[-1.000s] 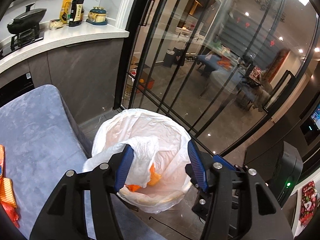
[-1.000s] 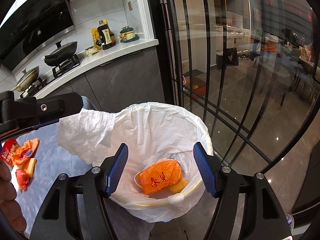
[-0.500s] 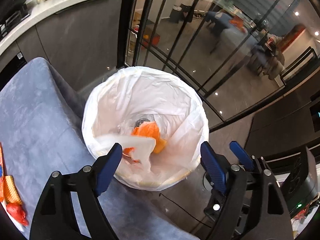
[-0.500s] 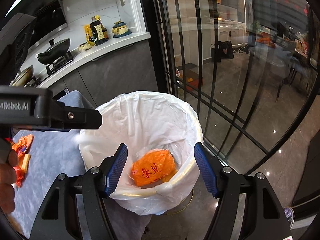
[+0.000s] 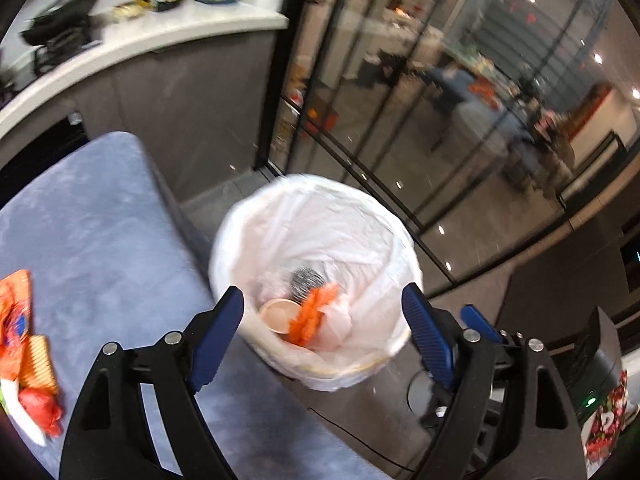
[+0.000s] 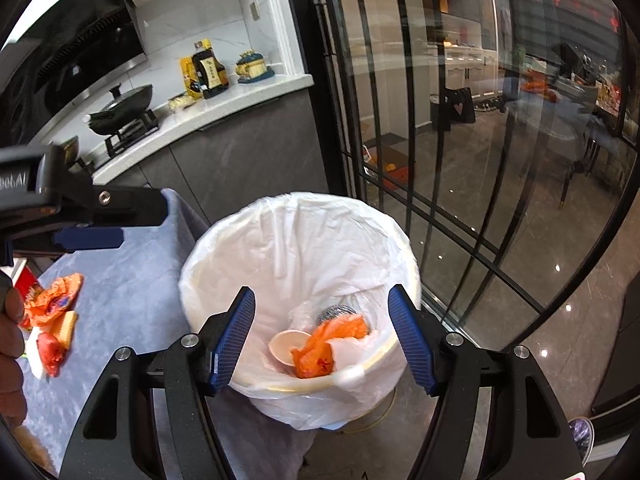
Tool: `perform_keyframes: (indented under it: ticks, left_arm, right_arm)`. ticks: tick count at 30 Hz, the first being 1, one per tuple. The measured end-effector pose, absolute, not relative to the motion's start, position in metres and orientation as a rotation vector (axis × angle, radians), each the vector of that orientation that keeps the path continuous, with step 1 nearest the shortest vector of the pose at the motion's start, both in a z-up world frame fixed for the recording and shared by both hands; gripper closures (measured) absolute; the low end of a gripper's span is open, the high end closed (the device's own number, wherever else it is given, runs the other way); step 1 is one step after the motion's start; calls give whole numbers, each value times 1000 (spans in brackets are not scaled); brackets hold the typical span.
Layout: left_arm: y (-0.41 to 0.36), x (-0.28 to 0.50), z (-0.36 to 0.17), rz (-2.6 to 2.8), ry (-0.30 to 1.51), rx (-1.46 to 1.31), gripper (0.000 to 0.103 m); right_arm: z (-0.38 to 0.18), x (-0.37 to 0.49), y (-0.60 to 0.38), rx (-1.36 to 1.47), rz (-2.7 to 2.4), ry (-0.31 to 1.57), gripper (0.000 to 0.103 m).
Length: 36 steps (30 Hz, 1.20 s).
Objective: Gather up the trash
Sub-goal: 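Move both open tools back over the table toward the remaining trash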
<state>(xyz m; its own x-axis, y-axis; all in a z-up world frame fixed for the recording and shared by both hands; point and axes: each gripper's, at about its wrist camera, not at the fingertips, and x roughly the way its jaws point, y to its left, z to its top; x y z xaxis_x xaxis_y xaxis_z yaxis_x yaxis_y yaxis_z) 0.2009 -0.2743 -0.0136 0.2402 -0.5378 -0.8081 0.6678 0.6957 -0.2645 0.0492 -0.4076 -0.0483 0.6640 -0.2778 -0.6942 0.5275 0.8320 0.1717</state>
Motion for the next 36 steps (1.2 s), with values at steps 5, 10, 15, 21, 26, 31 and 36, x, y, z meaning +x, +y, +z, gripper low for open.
perform_keyframes:
  ticks: [5, 10, 15, 21, 26, 31, 36]
  left_arm:
    - [-218, 202, 1, -695, 932, 114, 23]
    - [-148, 202, 10, -512, 864, 70, 14]
    - [-72, 205, 11, -333, 853, 5, 13]
    - [28, 208, -2, -101, 855, -61, 13]
    - [97, 210, -20, 58, 869, -88, 13]
    - [146, 214, -41, 141, 904, -158, 13]
    - [169, 218, -55, 181, 930, -198, 13]
  right_arm:
    - [-29, 55, -383, 356, -417, 670, 33]
    - [-10, 69, -341, 318, -331, 650, 33]
    - [0, 86, -286, 282, -227, 653, 32]
    - [-6, 109, -213, 247, -89, 695, 32]
    - [-27, 136, -151, 257, 28, 758, 32]
    - [-45, 158, -105, 233, 81, 802, 32]
    - [-64, 179, -82, 229, 86, 839, 32]
